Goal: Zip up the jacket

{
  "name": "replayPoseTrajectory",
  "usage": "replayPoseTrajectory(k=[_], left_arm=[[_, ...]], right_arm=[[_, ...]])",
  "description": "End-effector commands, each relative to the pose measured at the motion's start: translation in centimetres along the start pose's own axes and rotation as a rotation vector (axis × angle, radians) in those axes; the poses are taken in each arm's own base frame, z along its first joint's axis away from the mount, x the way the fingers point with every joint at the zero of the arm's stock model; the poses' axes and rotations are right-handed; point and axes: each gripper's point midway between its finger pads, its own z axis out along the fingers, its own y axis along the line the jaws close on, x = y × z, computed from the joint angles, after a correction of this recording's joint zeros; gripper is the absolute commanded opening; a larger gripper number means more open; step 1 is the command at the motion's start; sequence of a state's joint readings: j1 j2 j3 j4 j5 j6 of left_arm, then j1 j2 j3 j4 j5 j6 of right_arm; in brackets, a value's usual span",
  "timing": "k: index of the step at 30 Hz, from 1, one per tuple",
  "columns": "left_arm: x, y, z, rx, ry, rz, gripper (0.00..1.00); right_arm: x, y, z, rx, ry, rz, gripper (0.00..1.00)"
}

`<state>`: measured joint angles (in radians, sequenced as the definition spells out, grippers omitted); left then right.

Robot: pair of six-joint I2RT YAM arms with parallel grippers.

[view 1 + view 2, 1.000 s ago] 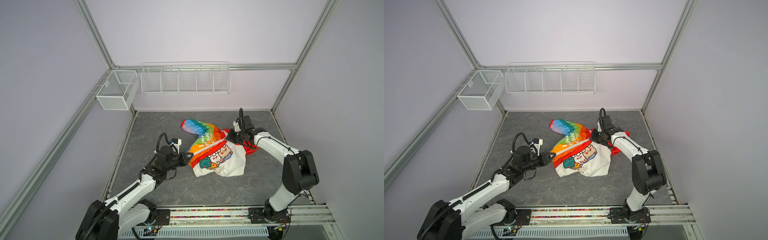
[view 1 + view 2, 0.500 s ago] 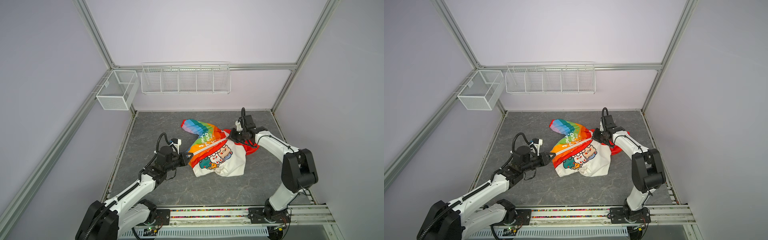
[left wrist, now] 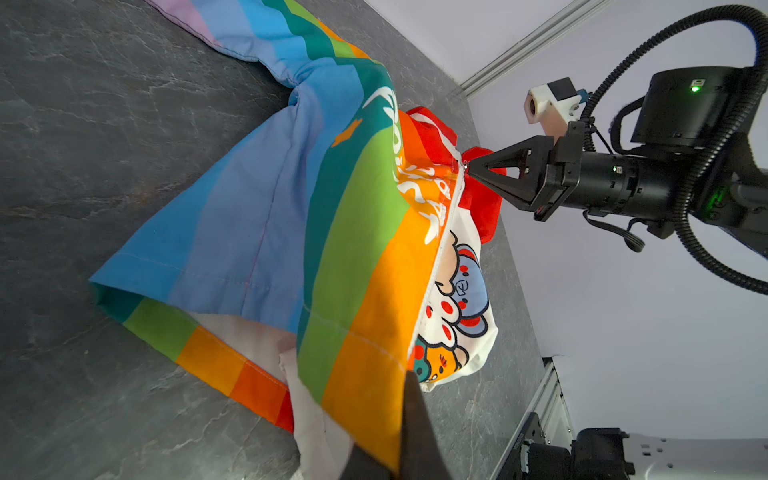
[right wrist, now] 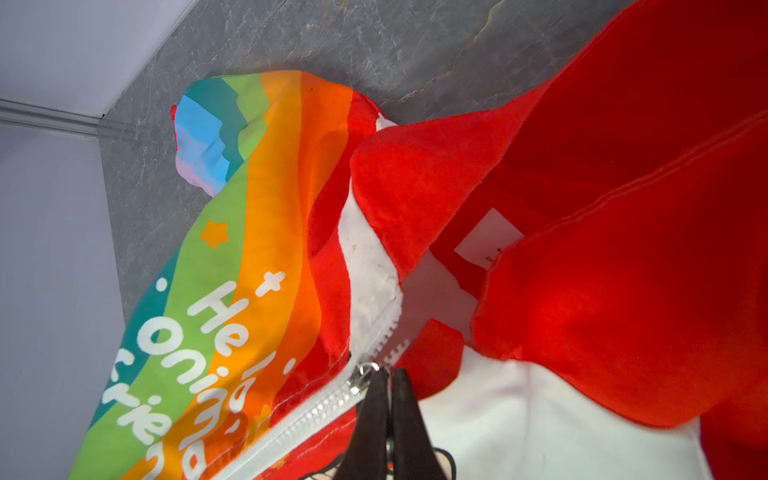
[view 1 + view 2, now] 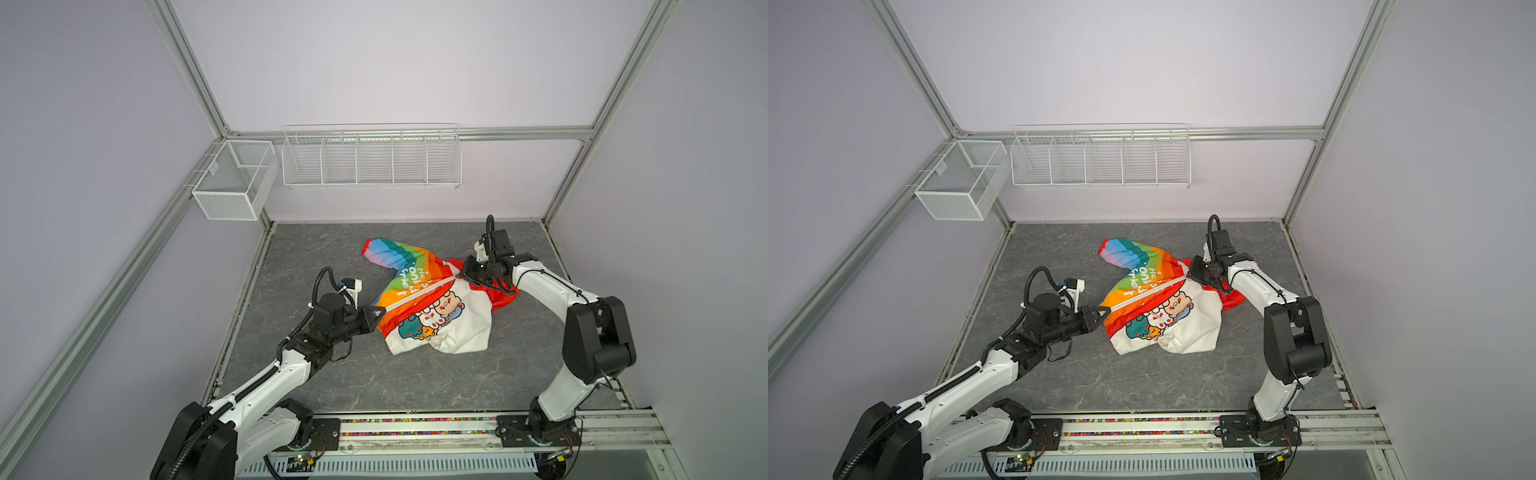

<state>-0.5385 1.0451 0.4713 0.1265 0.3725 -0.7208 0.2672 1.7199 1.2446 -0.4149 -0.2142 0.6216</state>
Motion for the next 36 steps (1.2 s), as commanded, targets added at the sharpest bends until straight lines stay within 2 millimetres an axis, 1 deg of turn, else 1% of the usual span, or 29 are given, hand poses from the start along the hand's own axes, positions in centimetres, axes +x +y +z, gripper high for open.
replayPoseTrajectory(k=[1, 17, 24, 26, 27, 32, 36], left_arm=[[0.0, 0.5, -0.3, -0.019, -0.012, 0.008, 0.0], [0.1, 0.8, -0.6, -0.027, -0.019, 0.007, 0.0], [0.1, 0.9, -0.7, -0.029, -0.018, 0.005, 0.0], [0.1, 0.9, -0.7, -0.029, -0.019, 0.006, 0.0], [0.0, 0.9, -0.7, -0.03, -0.022, 0.006, 0.0], [0.0, 0.8, -0.7, -0.029, -0.023, 0.007, 0.0], [-0.4, 0.6, -0.8, -0.032, -0.03, 0.011, 0.0]], right_arm=[[-0.9, -0.9, 0.2, 0.027, -0.013, -0.002, 0.07], [-1.9, -2.1, 0.0, 0.038, -0.024, 0.018, 0.07], [-2.0, -1.9, -0.2, 0.034, -0.025, 0.012, 0.07], [-2.8, -2.9, -0.7, 0.042, -0.041, 0.035, 0.07], [-2.9, -3.0, -0.7, 0.043, -0.04, 0.036, 0.07], [-3.0, -2.8, -0.9, 0.033, -0.041, 0.037, 0.07], [-3.1, -1.6, -1.6, -0.019, -0.041, 0.031, 0.07]])
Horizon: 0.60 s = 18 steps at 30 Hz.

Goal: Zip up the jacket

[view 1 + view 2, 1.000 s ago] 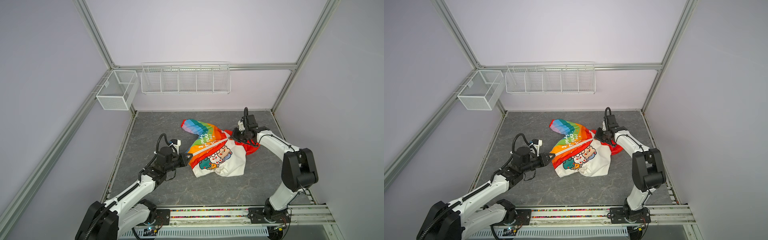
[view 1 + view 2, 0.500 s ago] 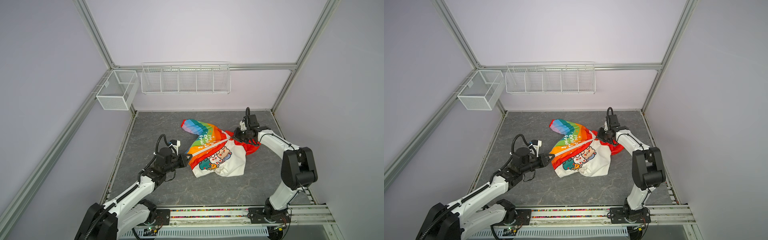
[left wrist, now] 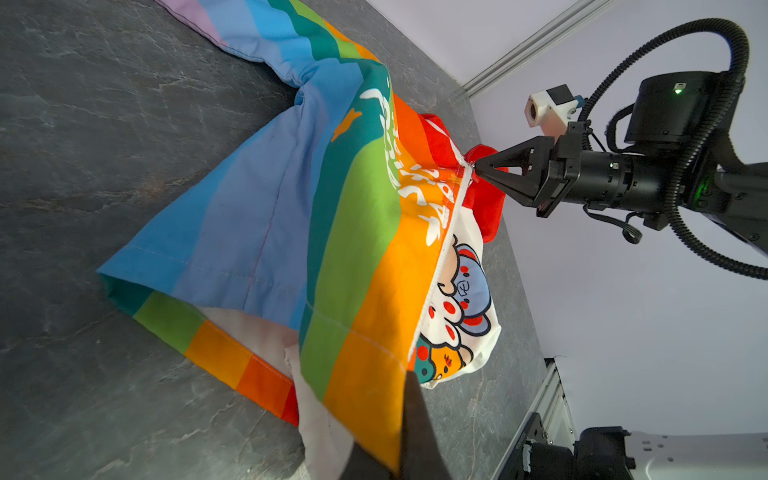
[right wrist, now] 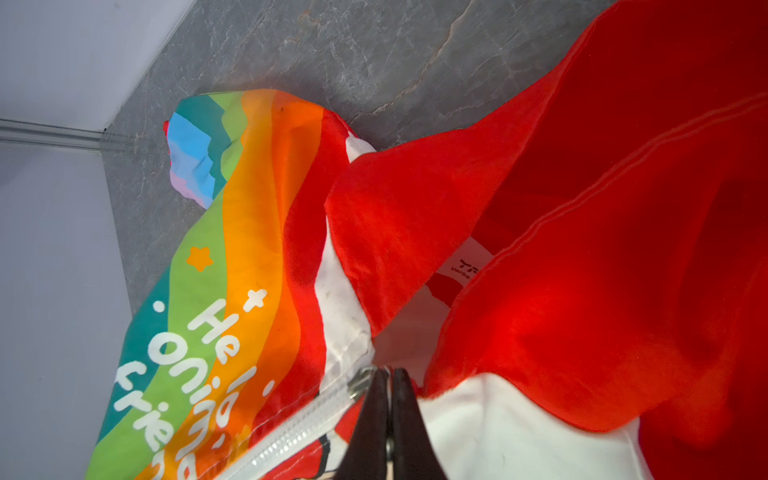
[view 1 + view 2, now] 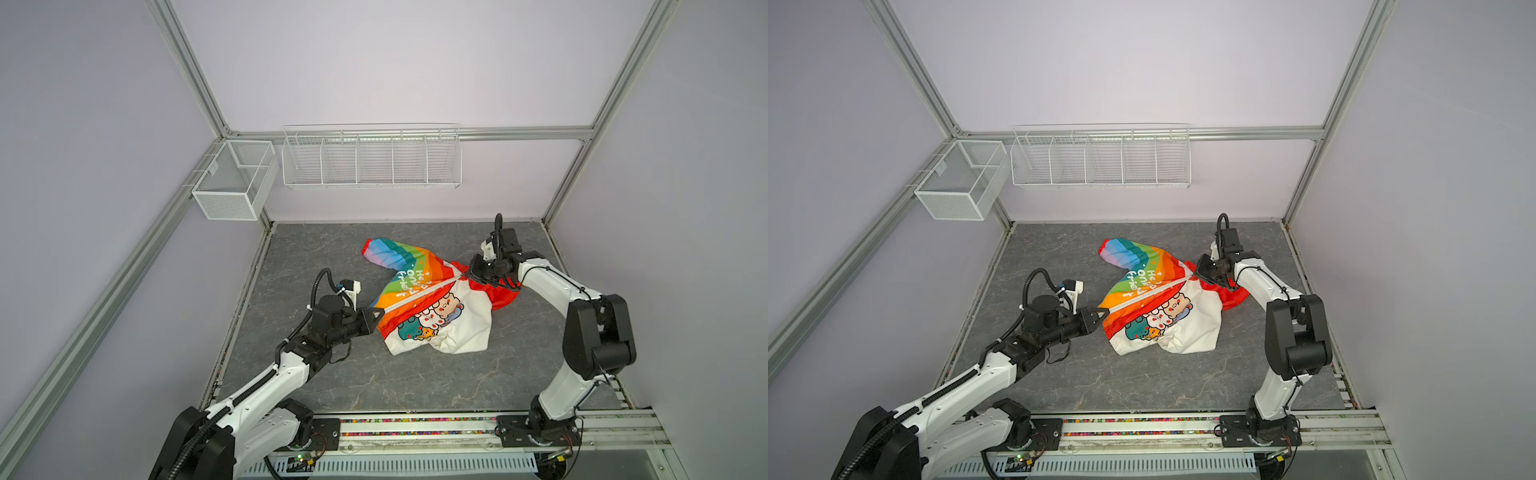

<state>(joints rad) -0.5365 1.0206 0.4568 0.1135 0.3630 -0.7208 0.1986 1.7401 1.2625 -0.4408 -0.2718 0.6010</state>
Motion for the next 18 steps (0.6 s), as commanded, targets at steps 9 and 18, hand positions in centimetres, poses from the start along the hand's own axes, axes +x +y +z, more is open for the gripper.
replayPoseTrajectory(k=[9, 18], left_arm=[[-4.8, -2.1, -3.1, -0.105, -0.109, 0.131, 0.0], [-5.4, -4.7, -5.0, -0.097, -0.053, 0.176, 0.0]], right_arm=[[-2.7, 5.6, -7.7, -0.185, -0.143, -0.109, 0.07], [0.8, 7.3, -13.9, -0.264, -0.161, -0.182, 0.07]])
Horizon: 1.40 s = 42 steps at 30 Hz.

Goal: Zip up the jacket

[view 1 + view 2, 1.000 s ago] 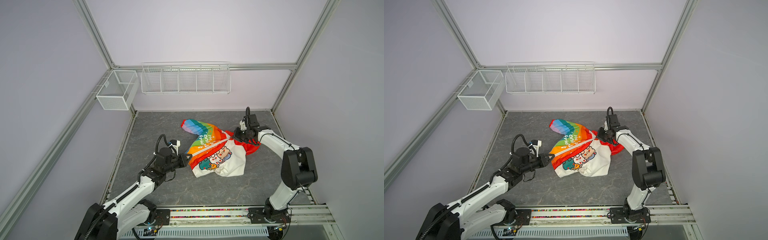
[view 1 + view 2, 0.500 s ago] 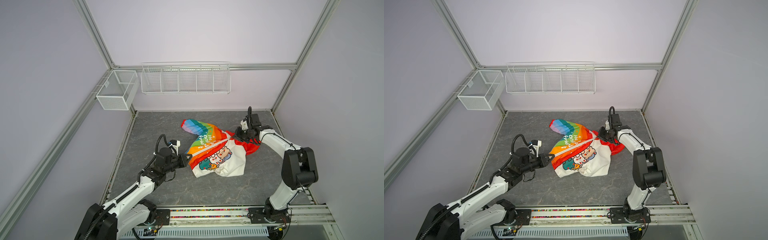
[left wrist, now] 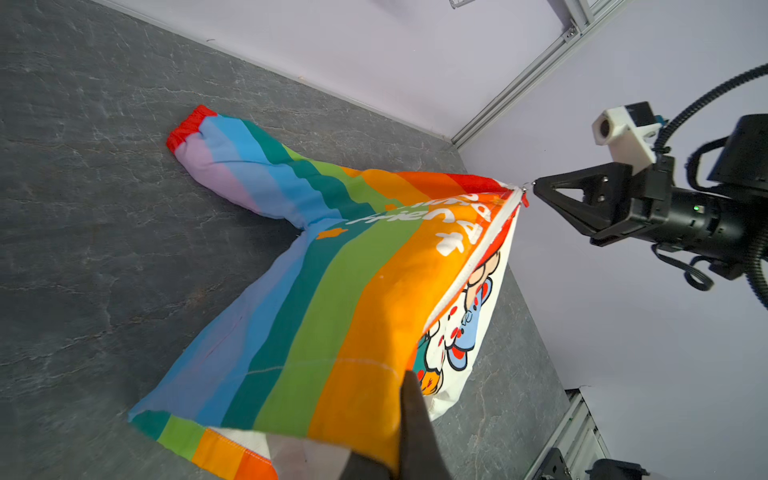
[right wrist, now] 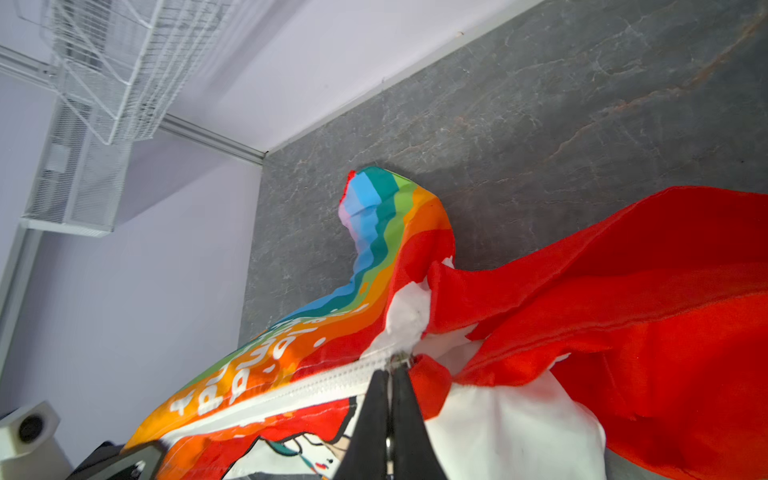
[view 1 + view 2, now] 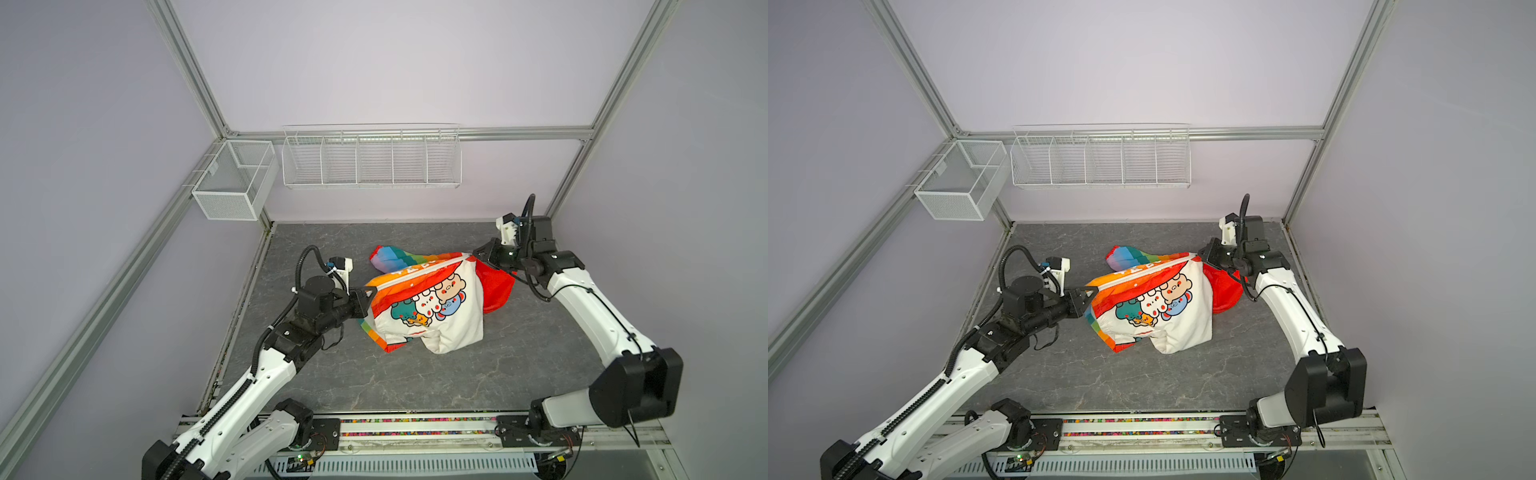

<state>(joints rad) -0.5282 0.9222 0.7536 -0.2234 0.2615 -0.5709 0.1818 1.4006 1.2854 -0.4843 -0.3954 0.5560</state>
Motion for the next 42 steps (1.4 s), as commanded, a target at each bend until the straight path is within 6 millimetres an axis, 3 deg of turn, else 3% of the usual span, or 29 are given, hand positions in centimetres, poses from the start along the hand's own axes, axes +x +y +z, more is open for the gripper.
replayPoseTrajectory(k=[1, 10, 14, 17, 20, 25, 29, 31, 33, 35, 37, 39, 42], left_arm=[[1.6, 0.7, -1.0, -0.04, 0.08, 0.008, 0.0], [7.9, 3.6, -1.7, -0.075, 0.219, -0.116, 0.0], [8.7, 5.0, -0.2, -0.105, 0.228, -0.135, 0.0], [7.6, 5.2, 2.0, -0.125, 0.248, -0.104, 0.0], [4.3, 4.8, 4.5, -0.161, 0.253, 0.006, 0.0], [-6.1, 3.7, 8.6, -0.191, 0.206, 0.132, 0.0], [-15.3, -0.1, 8.8, -0.164, 0.123, 0.23, 0.0], [-18.7, -2.8, 8.0, -0.115, 0.057, 0.297, 0.0], [-20.8, -5.0, 7.1, -0.066, -0.014, 0.355, 0.0], [-21.8, -5.8, 6.4, -0.042, -0.075, 0.37, 0.0], [-21.0, -5.7, 6.3, -0.023, -0.079, 0.357, 0.0], [-18.6, -4.5, 7.0, -0.006, -0.035, 0.329, 0.0], [-13.6, -1.4, 8.1, -0.011, 0.029, 0.255, 0.0]], right_arm=[[2.3, 0.0, -1.9, -0.012, 0.038, -0.019, 0.07], [10.7, -4.2, -3.0, 0.057, 0.169, 0.009, 0.07], [10.8, -5.6, -2.2, 0.103, 0.177, 0.013, 0.07], [8.9, -6.1, -0.7, 0.139, 0.162, 0.023, 0.07], [5.6, -5.9, 1.3, 0.155, 0.132, 0.025, 0.07], [-4.4, -3.8, 3.2, 0.135, 0.0, 0.013, 0.07], [-11.9, -0.5, 1.7, 0.042, -0.138, -0.001, 0.06], [-14.7, 2.0, -0.3, -0.024, -0.222, -0.047, 0.07], [-16.5, 4.4, -2.5, -0.074, -0.314, -0.117, 0.07], [-17.3, 5.8, -4.2, -0.101, -0.382, -0.17, 0.07], [-16.9, 6.2, -4.8, -0.117, -0.399, -0.21, 0.07], [-15.5, 5.7, -4.3, -0.123, -0.368, -0.226, 0.07], [-11.6, 2.8, -2.0, -0.098, -0.275, -0.206, 0.07]])
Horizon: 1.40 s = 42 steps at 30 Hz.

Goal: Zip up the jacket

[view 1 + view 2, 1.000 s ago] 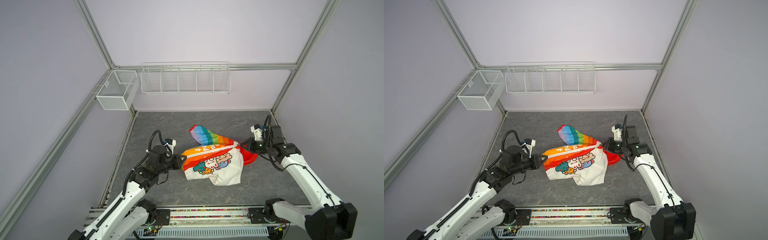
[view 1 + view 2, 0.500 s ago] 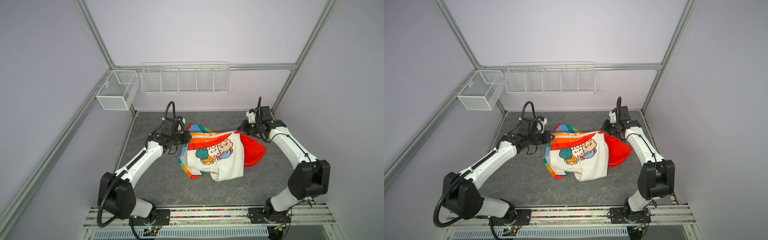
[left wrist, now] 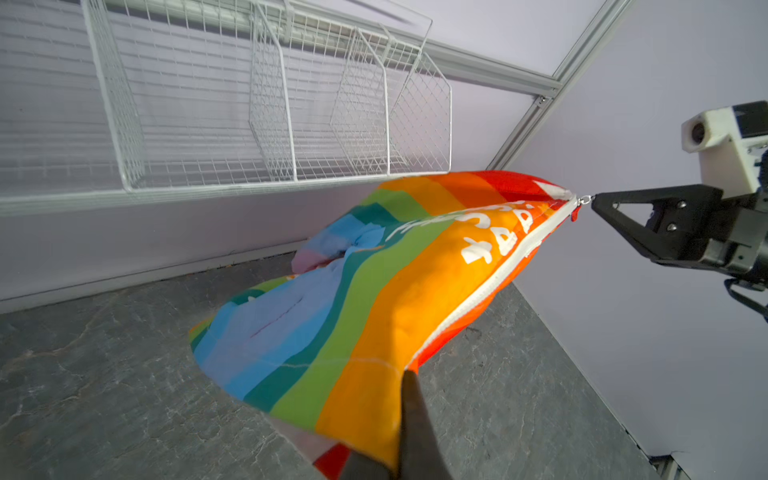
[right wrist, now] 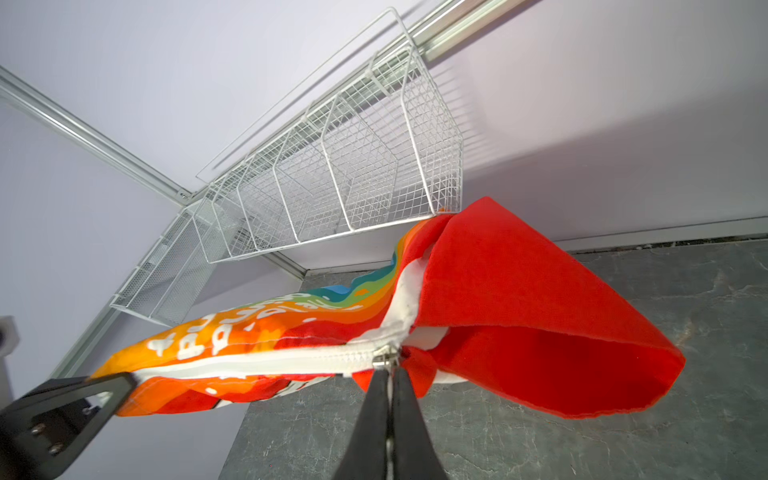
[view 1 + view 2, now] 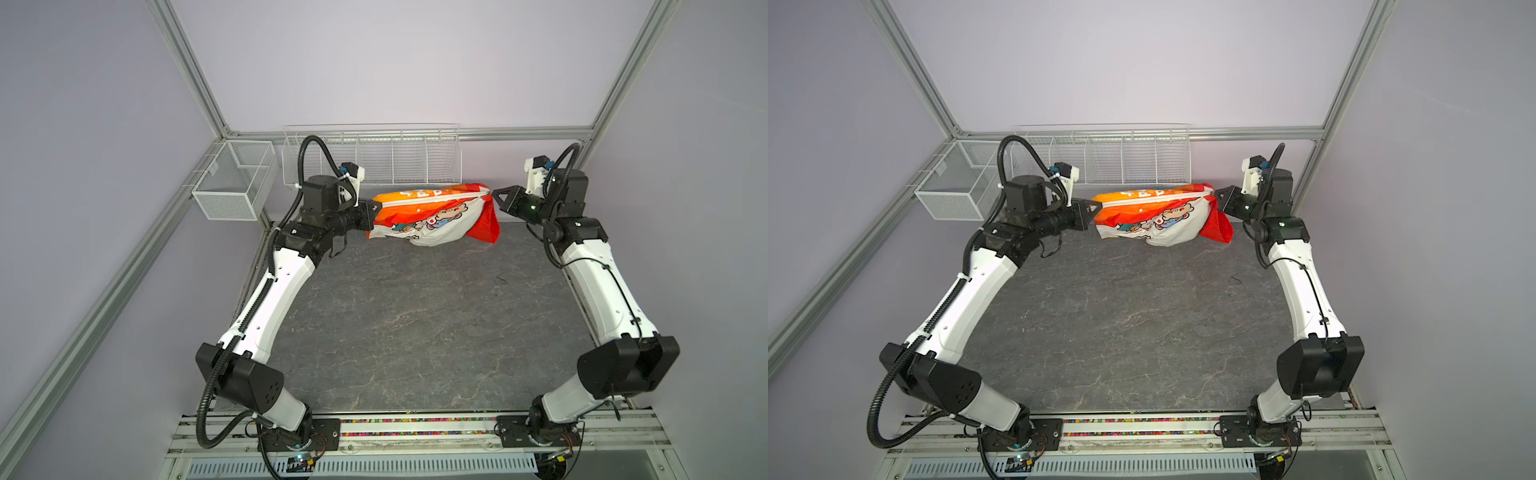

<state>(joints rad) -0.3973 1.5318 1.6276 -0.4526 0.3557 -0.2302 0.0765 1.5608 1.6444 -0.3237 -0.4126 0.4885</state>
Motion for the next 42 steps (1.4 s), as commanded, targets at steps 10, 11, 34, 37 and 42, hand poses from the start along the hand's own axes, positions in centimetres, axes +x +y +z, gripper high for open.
replayPoseTrajectory(k=[10, 11, 34, 37, 42], left_arm=[[25.8, 5.9, 1.0, -0.031, 0.276, -0.352, 0.0], [27.4, 5.8, 0.7, -0.03, 0.296, -0.376, 0.0], [34.9, 9.1, -2.5, -0.282, 0.409, -0.44, 0.21], [33.5, 9.3, -3.8, -0.32, 0.376, -0.411, 0.82], [31.0, 8.8, -5.7, -0.345, 0.338, -0.362, 1.0]], right_arm=[[23.2, -10.7, -0.1, 0.162, 0.376, 0.18, 0.07], [24.3, -11.0, -0.3, 0.176, 0.402, 0.191, 0.07], [36.0, -16.5, -5.1, 0.456, 0.702, 0.338, 0.37], [35.1, -16.3, -5.6, 0.47, 0.68, 0.32, 0.52], [32.1, -15.3, -6.7, 0.479, 0.6, 0.247, 0.69]])
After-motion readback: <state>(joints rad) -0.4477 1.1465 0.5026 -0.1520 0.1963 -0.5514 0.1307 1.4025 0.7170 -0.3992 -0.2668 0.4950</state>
